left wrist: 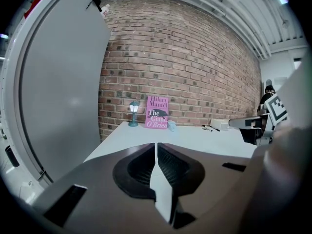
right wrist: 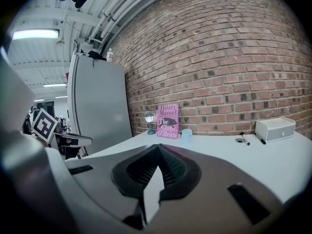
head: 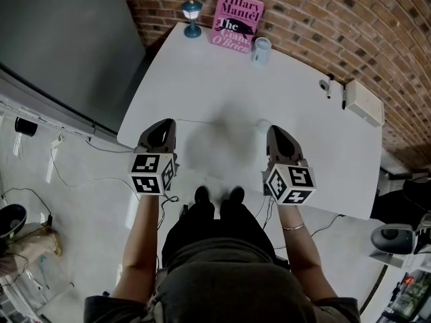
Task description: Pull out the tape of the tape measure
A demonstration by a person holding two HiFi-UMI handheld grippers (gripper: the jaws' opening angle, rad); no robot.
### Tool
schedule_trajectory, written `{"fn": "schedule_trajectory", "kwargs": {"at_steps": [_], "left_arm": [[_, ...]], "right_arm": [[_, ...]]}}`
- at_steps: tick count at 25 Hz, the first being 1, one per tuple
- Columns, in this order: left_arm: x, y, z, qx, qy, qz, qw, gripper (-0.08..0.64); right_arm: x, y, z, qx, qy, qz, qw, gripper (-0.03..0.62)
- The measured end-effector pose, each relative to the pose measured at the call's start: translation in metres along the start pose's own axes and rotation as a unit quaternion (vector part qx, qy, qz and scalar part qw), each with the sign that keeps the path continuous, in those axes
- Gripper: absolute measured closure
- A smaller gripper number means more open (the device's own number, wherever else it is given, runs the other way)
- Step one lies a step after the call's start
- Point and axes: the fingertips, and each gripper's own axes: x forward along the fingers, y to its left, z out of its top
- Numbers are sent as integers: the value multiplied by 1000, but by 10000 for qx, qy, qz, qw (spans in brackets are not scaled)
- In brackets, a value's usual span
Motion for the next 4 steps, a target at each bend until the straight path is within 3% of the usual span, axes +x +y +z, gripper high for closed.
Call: {"fn": "schedule_trajectory", "kwargs": {"at_steps": [4], "left_arm": [[2, 2, -4, -16, 29, -48, 10000, 528]], "right_arm": [[1, -9, -7, 58, 45, -158, 9998, 591]]}}
